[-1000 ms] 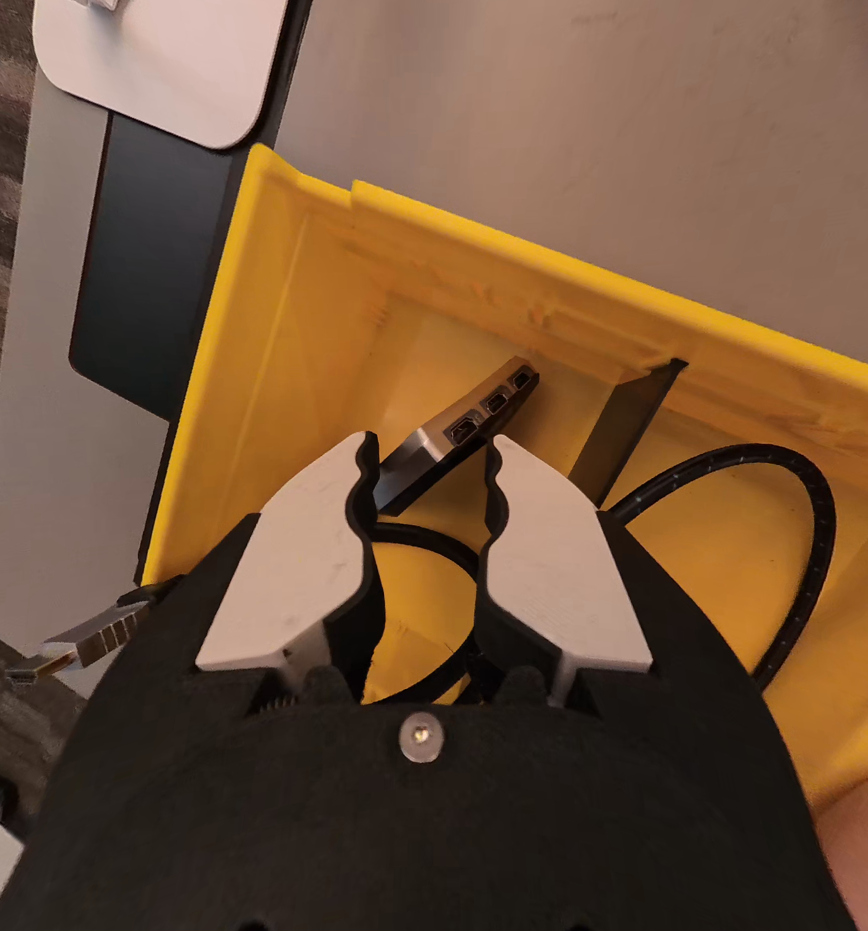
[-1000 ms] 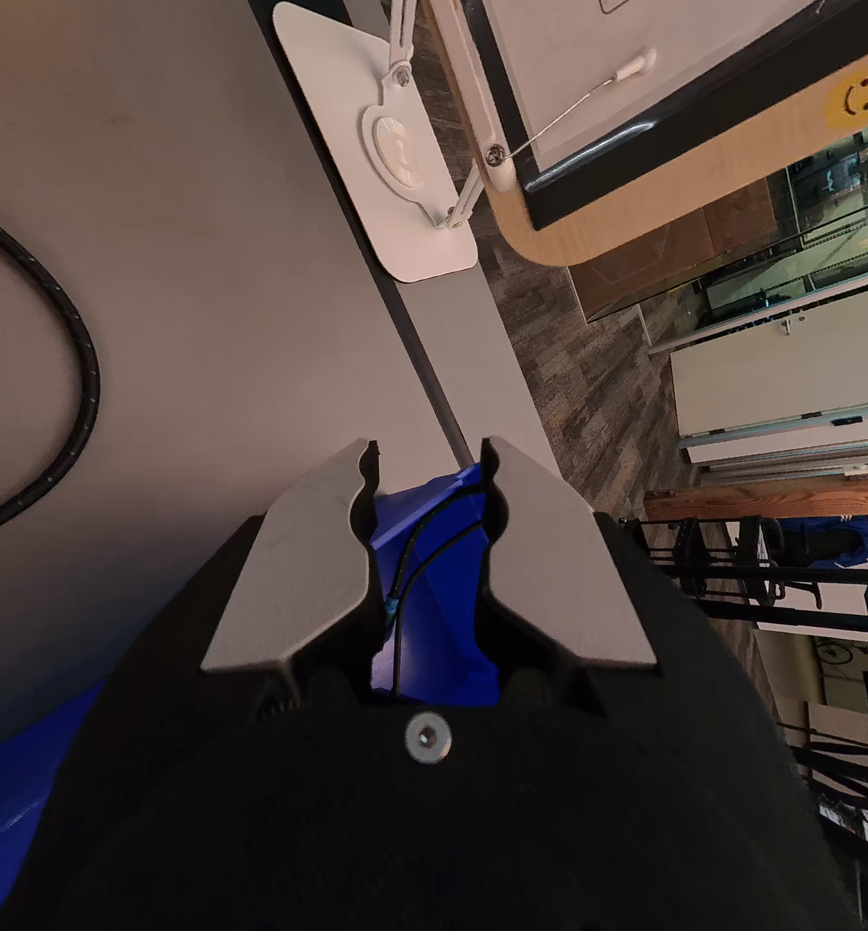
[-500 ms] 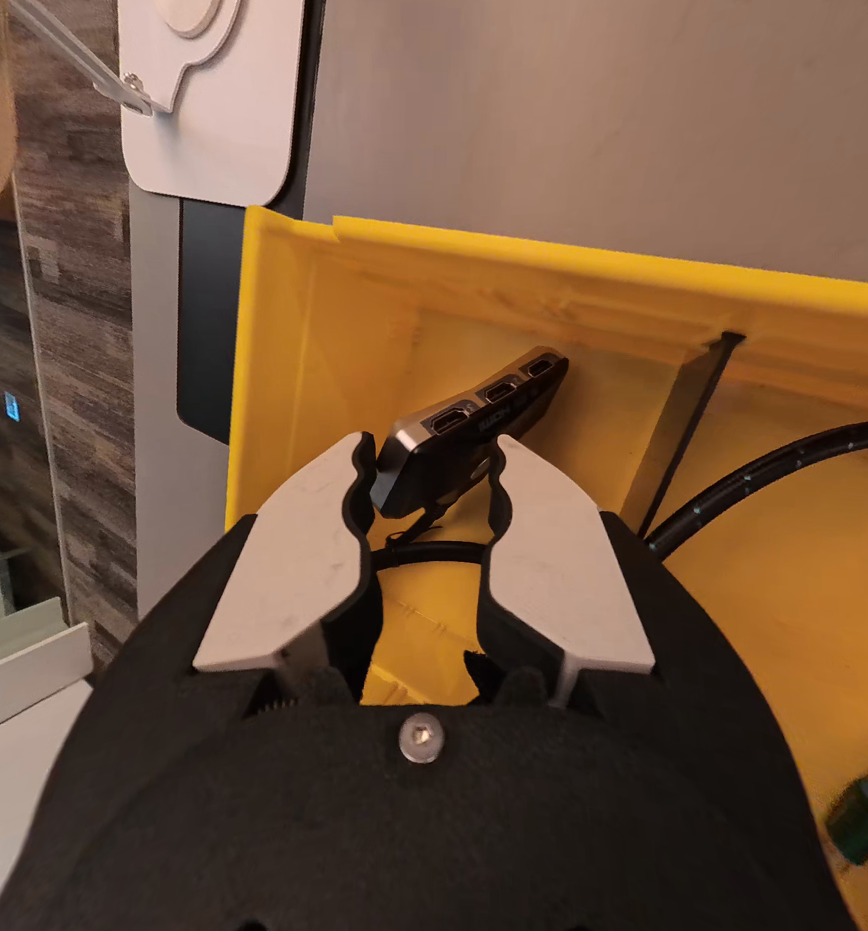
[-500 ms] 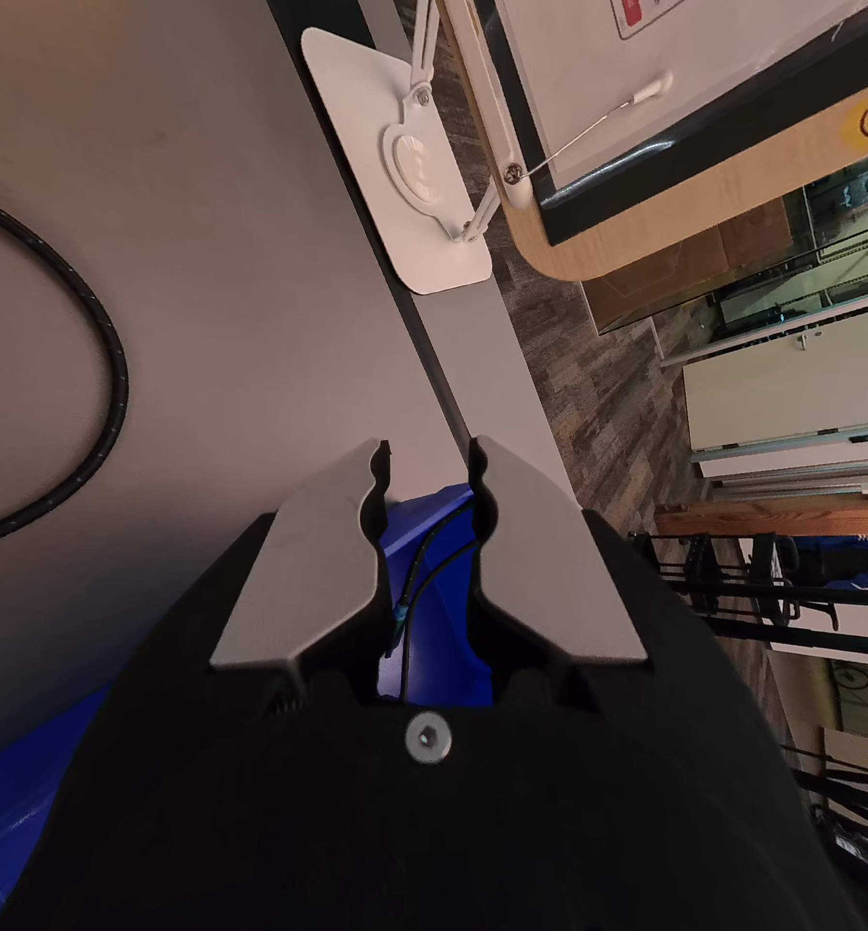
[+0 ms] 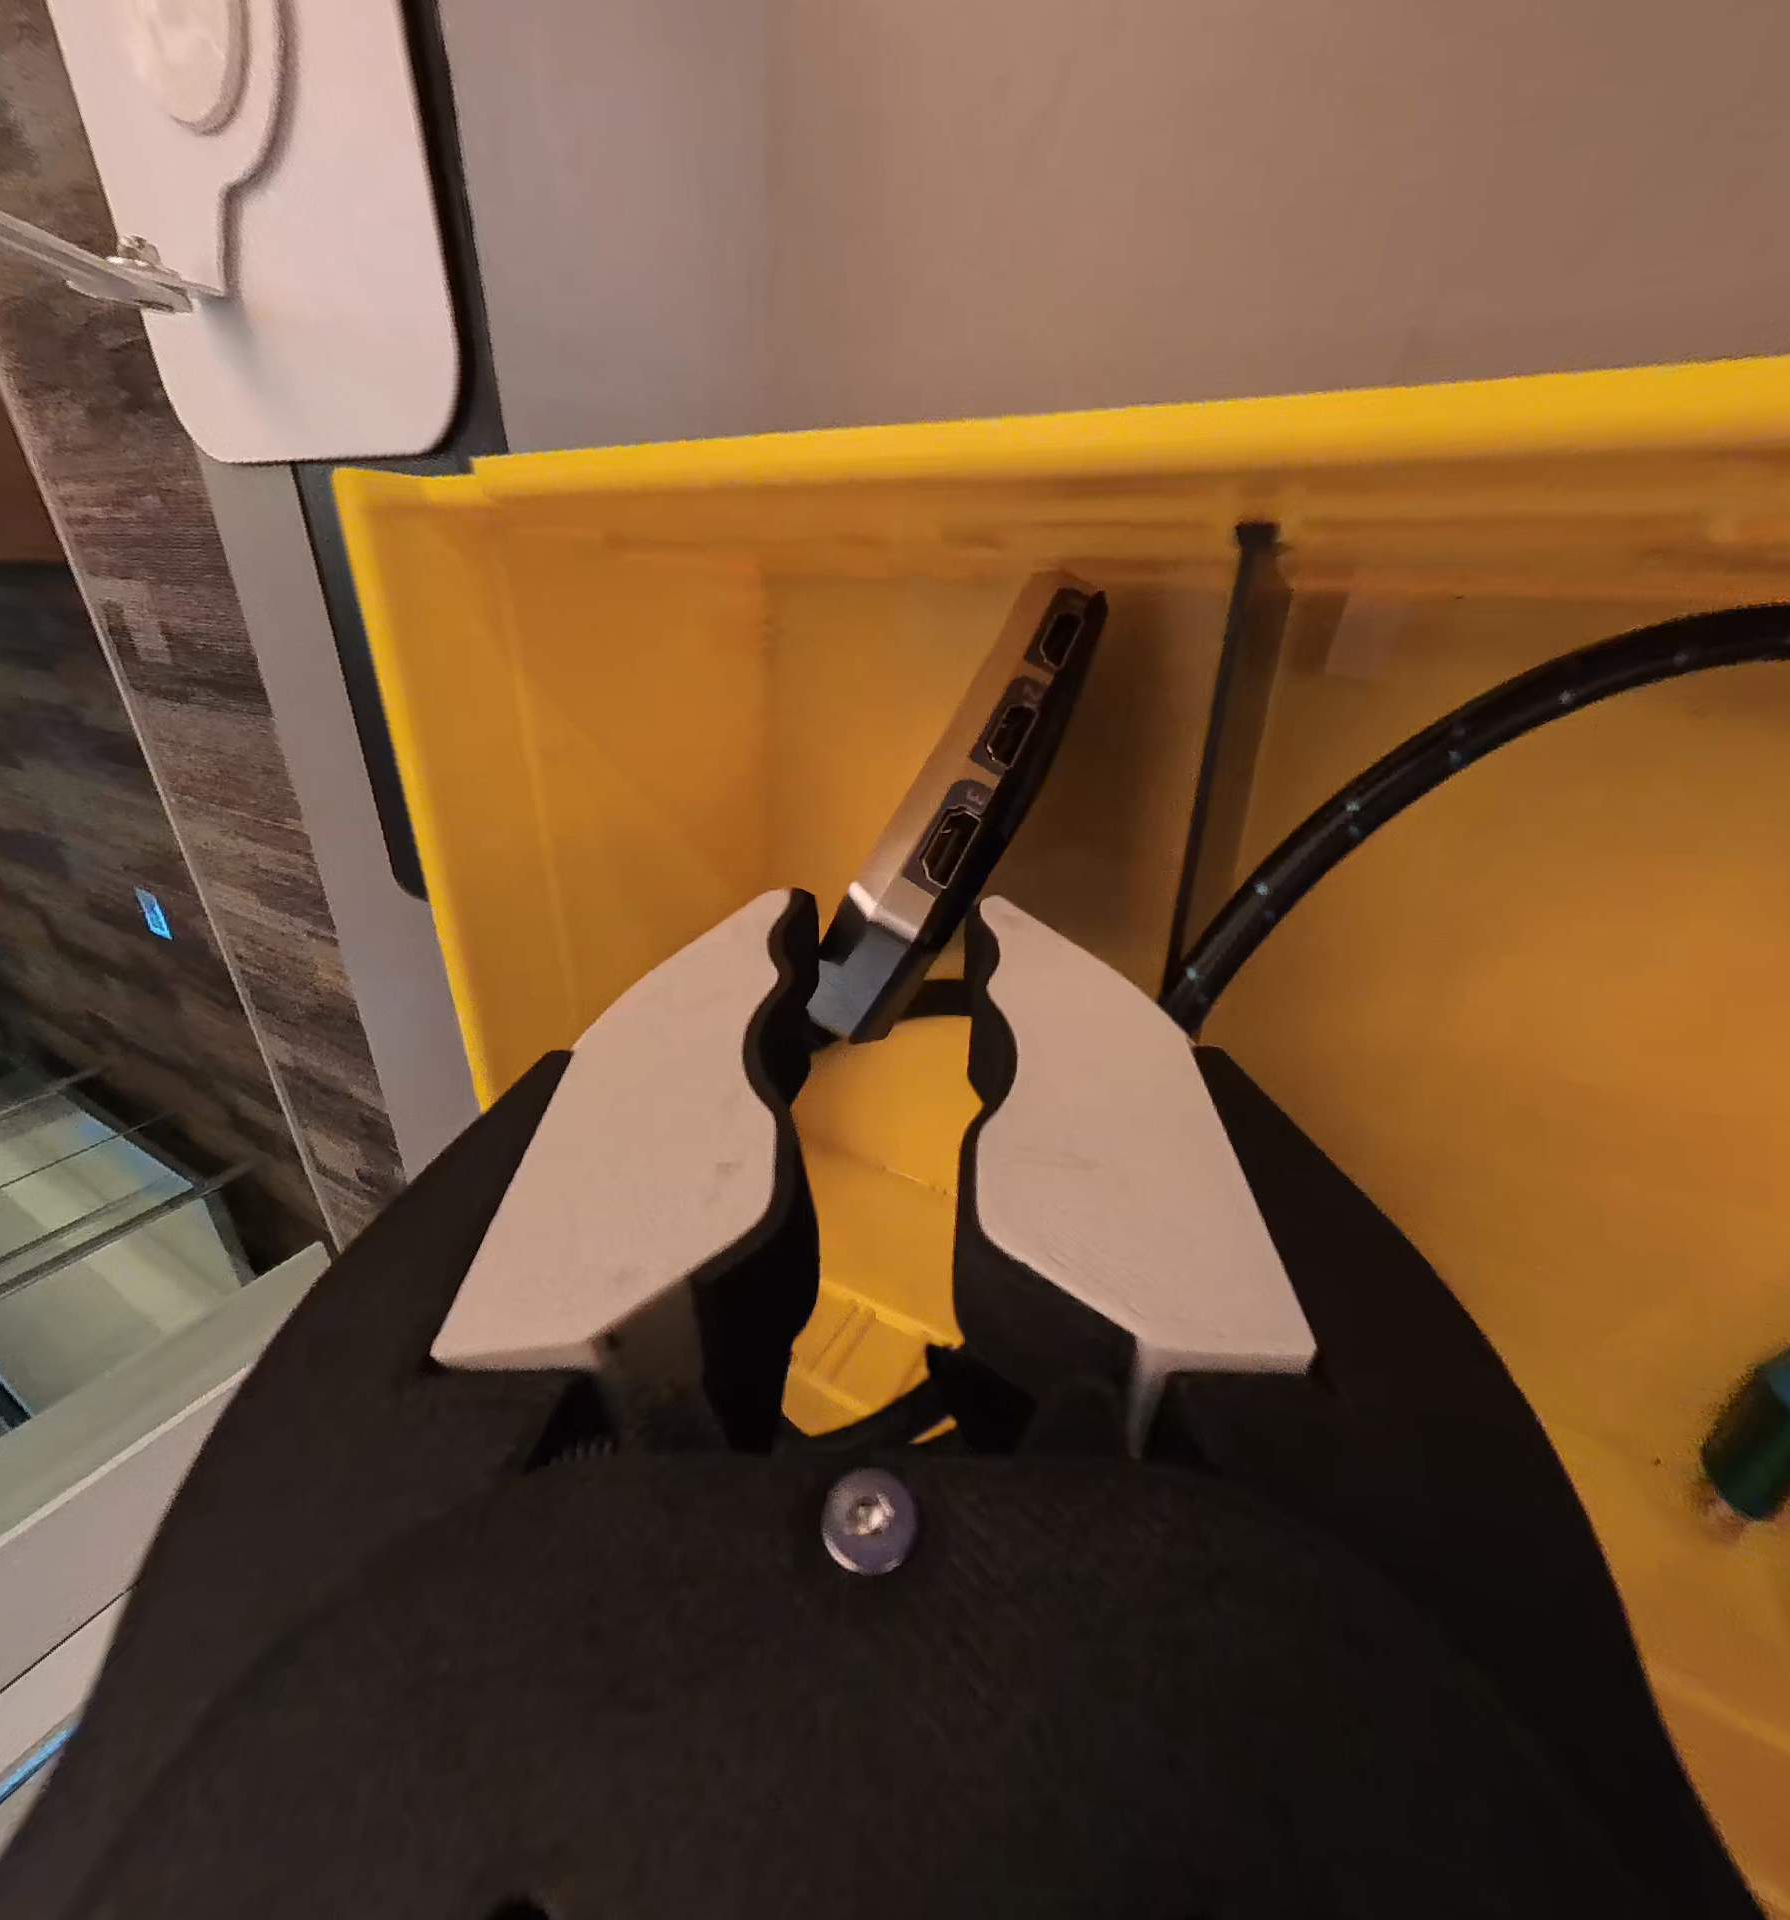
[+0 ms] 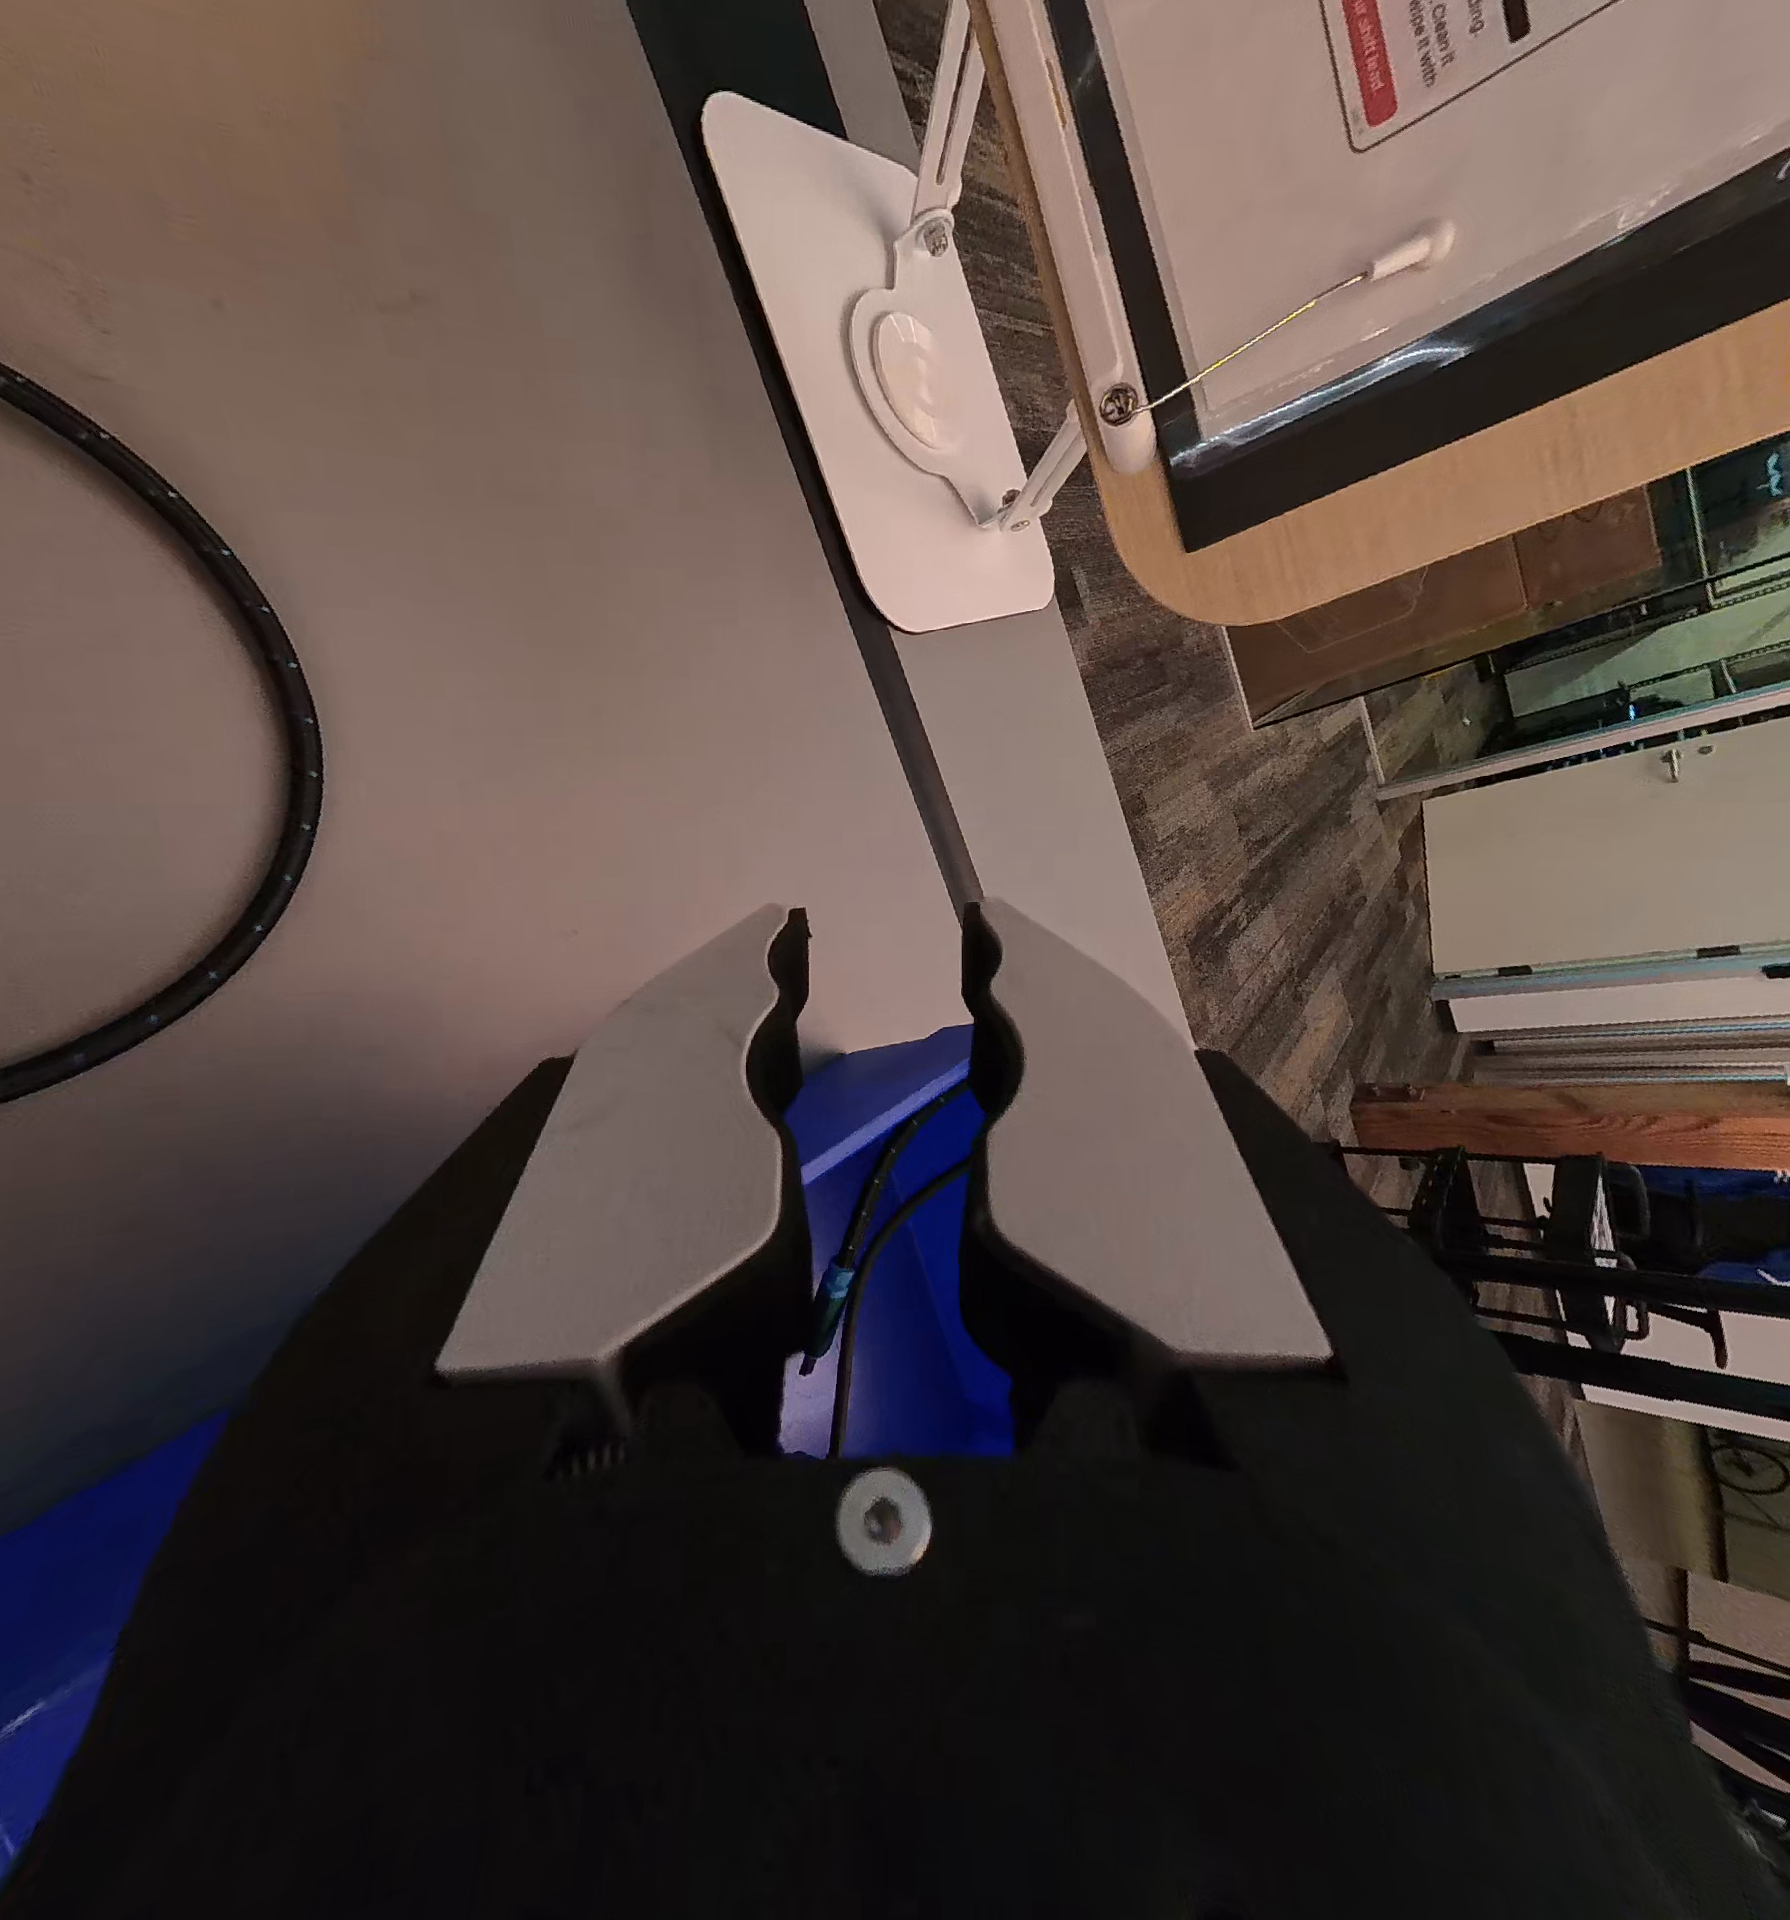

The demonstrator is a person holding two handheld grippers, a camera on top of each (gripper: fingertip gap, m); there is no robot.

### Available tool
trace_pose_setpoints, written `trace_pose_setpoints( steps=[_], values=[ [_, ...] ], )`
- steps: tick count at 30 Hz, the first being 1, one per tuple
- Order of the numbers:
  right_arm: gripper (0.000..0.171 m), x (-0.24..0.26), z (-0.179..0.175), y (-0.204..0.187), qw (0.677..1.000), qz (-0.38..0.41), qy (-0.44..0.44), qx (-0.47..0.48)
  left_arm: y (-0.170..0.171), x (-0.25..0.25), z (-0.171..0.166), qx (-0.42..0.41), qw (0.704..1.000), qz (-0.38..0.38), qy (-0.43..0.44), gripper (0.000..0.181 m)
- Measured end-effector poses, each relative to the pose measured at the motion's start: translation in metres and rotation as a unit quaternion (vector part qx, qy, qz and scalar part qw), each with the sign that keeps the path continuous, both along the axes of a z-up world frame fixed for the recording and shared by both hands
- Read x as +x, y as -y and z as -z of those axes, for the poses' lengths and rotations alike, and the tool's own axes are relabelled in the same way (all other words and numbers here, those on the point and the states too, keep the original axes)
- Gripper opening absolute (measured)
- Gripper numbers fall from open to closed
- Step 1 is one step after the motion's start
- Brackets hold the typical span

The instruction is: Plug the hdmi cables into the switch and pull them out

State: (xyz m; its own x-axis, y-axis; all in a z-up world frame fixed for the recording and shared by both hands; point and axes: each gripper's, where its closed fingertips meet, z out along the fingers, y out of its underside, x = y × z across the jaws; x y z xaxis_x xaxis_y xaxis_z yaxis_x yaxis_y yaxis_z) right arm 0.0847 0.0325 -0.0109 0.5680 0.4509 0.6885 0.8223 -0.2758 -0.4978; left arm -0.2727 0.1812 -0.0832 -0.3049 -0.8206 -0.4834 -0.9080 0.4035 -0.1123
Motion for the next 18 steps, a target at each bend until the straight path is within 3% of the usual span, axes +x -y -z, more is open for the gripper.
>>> trace_pose_setpoints(
  steps=[8, 12, 18],
  values=[
    [0.029, -0.001, 0.005, 0.000, 1.000, -0.003, 0.000, -0.009, -0.012, 0.005, 0.004, -0.011, 0.998, -0.038, 0.039, 0.031],
    [0.029, -0.002, 0.008, -0.001, 1.000, -0.006, 0.003, -0.015, -0.021, 0.001, 0.023, 0.006, 0.999, -0.047, -0.020, 0.036],
    [0.028, -0.001, 0.009, 0.001, 1.000, -0.008, 0.001, -0.018, -0.017, -0.001, 0.023, -0.004, 0.997, -0.058, -0.057, 0.032]
  ],
)
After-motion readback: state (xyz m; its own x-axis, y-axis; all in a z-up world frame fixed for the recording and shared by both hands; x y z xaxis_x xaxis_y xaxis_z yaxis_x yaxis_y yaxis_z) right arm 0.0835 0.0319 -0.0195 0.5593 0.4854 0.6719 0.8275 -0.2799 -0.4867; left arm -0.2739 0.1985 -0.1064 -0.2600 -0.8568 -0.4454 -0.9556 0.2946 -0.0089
